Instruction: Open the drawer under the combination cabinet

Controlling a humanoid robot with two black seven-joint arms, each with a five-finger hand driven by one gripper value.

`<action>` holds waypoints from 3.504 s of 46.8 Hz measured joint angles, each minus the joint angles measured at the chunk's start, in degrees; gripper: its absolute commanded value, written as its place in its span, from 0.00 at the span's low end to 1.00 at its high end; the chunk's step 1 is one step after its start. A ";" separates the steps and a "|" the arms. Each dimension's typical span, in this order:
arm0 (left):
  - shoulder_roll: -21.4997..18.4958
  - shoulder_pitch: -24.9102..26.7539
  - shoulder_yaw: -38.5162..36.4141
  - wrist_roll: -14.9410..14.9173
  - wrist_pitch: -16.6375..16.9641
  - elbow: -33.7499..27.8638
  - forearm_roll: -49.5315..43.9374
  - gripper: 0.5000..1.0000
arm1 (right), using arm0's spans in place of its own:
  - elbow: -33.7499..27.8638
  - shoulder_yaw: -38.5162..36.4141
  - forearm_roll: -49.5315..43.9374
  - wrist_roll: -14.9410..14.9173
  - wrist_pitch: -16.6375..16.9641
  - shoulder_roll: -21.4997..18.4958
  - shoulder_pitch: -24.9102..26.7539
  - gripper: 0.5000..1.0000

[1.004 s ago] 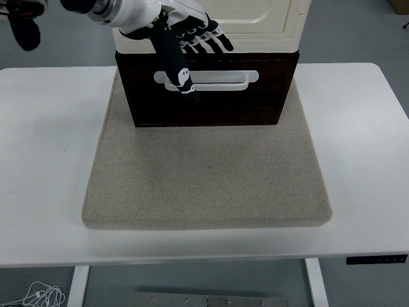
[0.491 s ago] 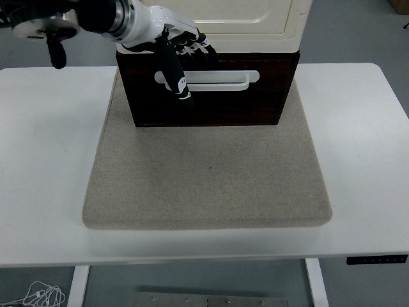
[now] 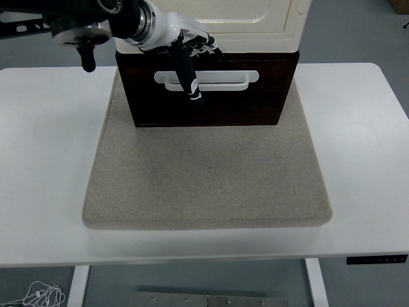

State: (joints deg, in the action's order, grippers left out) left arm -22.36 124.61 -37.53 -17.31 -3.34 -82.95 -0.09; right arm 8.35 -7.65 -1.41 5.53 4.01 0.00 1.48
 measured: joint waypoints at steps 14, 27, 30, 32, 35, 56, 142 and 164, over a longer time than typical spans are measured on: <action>2.36 -2.52 0.26 0.00 -0.09 2.50 0.00 1.00 | 0.00 0.00 0.00 0.00 -0.01 0.00 0.00 0.85; 3.40 -3.32 0.29 0.00 0.09 3.10 -0.07 1.00 | 0.00 0.00 0.00 0.00 -0.02 0.00 0.00 0.85; 3.61 -3.85 0.28 0.00 0.09 3.54 -0.08 1.00 | 0.02 0.00 0.00 0.00 -0.02 0.00 0.02 0.86; 3.70 -4.04 0.28 0.00 0.10 3.98 -0.08 1.00 | 0.01 0.00 0.00 0.01 -0.02 0.00 0.03 0.86; 3.97 -4.18 0.27 0.00 0.10 4.26 -0.08 1.00 | 0.01 0.00 0.00 0.00 -0.01 0.00 0.01 0.85; 4.61 -5.20 0.01 0.00 0.11 5.20 -0.09 1.00 | 0.00 0.00 0.00 0.01 0.01 0.00 0.03 0.85; 3.67 -1.80 0.24 -0.09 -18.76 5.58 1.04 1.00 | 0.00 0.00 0.00 0.01 -0.03 0.00 0.03 0.85; 3.46 -0.79 0.35 -0.09 -22.86 5.17 1.32 1.00 | 0.00 0.00 0.00 0.00 0.00 0.00 0.01 0.86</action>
State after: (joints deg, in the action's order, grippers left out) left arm -18.90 123.83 -37.18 -17.41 -26.19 -77.78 1.23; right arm 8.35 -7.65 -1.41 5.54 4.01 0.00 1.49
